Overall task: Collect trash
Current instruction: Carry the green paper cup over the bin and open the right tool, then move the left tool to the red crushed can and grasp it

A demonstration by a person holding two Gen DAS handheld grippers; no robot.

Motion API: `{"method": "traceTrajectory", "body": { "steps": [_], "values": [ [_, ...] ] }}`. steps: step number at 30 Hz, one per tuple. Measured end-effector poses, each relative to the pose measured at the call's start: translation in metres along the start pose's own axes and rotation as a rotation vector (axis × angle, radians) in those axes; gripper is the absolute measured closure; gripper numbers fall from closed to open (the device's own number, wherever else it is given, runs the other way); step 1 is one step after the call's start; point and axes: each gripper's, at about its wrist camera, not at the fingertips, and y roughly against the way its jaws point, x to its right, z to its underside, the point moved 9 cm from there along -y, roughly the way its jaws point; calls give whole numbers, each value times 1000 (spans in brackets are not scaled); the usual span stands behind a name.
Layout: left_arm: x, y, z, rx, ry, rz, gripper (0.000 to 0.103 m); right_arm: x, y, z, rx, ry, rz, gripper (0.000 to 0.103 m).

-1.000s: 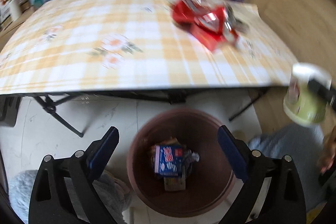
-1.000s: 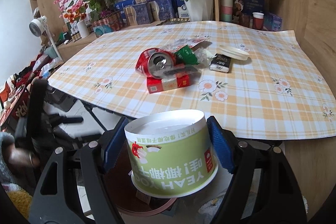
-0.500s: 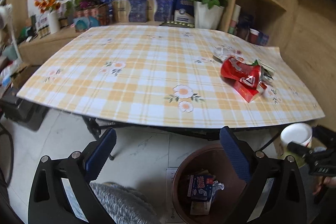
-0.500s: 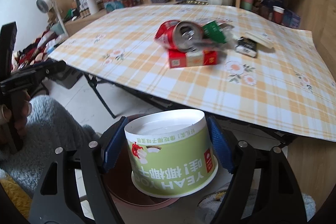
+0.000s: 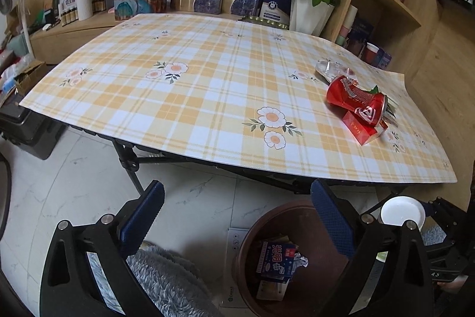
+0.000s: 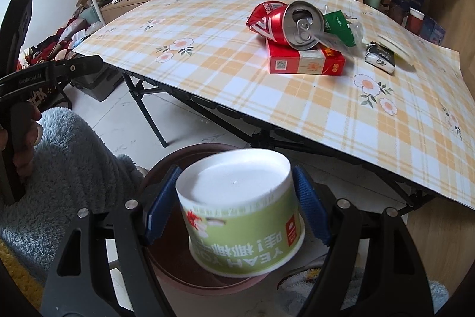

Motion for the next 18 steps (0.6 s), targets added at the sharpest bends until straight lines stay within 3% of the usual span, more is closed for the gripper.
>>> {"method": "traceTrajectory", "body": {
  "steps": [5,12,18],
  "values": [
    [3,-2,1,-11,-12,-5,6,-1,-2,2,-8,-9,-17,26],
    [6,-3,2,-13,-31,-8,6,11,6,1,27,-38,20,6],
    [6,-3,2,-13,-31,-8,6,37,17,-5,78,-106,91,6]
  ]
}}
